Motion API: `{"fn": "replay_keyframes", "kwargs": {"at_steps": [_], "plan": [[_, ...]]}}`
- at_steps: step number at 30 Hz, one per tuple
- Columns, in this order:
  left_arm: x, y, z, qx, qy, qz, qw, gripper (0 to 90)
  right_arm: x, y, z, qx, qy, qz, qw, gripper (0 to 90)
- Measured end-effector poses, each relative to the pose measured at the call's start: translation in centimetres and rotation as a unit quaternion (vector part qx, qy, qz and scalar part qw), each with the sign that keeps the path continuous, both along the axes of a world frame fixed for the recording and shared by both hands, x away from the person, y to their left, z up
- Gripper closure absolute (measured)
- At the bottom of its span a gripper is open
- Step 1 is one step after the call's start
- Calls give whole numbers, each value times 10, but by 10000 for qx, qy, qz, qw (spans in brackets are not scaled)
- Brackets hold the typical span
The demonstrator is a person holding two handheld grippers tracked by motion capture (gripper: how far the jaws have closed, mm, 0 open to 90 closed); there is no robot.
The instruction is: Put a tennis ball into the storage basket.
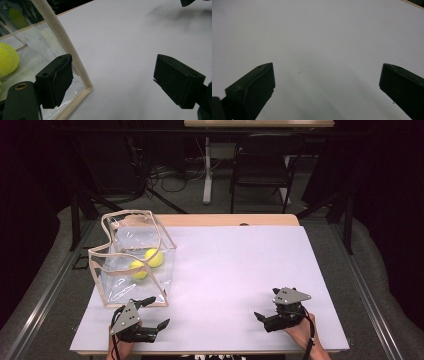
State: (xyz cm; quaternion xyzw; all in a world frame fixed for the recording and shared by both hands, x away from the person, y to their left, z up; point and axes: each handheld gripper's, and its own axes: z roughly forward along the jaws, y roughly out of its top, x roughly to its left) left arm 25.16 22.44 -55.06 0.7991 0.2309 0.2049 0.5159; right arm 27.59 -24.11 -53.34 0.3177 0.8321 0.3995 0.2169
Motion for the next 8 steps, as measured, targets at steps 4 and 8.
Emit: {"fn": "replay_keyframes", "kwargs": {"at_steps": [4,8], "plan": [[0,0,0,1,-7,-14,10000,160,-3,-3,-4,60,13,-64,10000,0],[1,0,0,24,14,-9,10000,160,-5,-7,-7,118,2,-116,9999,0]]}}
